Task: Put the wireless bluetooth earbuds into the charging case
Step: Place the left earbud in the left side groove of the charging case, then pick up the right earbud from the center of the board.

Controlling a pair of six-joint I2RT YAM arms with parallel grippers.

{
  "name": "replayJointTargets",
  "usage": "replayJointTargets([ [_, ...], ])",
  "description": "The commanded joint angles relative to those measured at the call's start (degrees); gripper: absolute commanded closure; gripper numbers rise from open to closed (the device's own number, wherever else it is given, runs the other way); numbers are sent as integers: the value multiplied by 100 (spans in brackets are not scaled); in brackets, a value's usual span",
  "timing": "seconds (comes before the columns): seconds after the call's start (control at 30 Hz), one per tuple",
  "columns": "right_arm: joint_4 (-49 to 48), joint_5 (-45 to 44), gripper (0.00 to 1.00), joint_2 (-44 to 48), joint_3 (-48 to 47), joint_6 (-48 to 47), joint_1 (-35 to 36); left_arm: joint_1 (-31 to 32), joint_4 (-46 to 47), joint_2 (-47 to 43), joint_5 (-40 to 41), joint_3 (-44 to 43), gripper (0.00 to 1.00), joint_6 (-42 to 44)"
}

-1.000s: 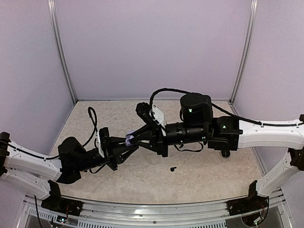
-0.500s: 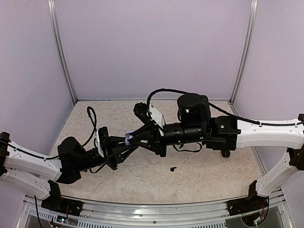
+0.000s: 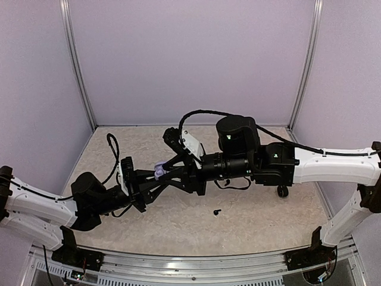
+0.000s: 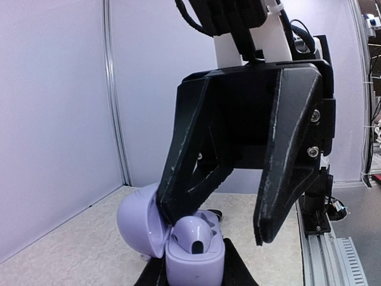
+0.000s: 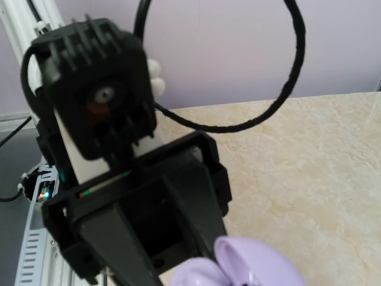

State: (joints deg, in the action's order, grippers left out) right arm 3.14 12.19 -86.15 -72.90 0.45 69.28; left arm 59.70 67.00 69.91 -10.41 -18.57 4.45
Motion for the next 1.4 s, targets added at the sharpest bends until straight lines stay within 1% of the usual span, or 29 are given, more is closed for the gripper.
replayJointTargets([
  [0.0, 92, -127, 61, 14, -94, 61, 44, -26, 407, -55, -101, 76, 100, -84],
  [0.13, -34, 20, 60, 167, 64, 17, 41, -62, 466, -73, -87, 129, 100, -138],
  [0.23, -162, 98, 57, 360, 192, 16, 39, -97, 472, -82, -66, 159, 100, -187],
  [0.33, -163, -40, 52, 522, 292, 14, 23, -137, 440, -113, -53, 191, 100, -231],
  [0.47, -67, 5, 49, 730, 400, 46, -215, -174, 331, -203, 27, 221, 100, -267],
  [0.6, 4, 165, 47, 1020, 567, 323, -641, -200, 226, -269, 132, 222, 100, -374],
  [0.73, 314, 90, 46, 1245, 745, 617, -1263, -218, 95, -334, 283, 203, 100, -419],
  [0.9, 1093, -325, 46, 1132, 830, 999, -2195, -239, 85, -351, 332, 196, 100, -566],
  [1.0, 1496, -368, 48, 935, 942, 1230, -2749, -240, 85, -355, 318, 187, 100, -551],
  [1.2, 1295, -376, 52, 587, 1500, 1319, -3493, -254, 102, -337, 295, 195, 100, -558],
  [1.37, 985, -437, 55, 28, 1735, 1249, -3685, -249, 103, -360, 317, 204, 100, -552],
])
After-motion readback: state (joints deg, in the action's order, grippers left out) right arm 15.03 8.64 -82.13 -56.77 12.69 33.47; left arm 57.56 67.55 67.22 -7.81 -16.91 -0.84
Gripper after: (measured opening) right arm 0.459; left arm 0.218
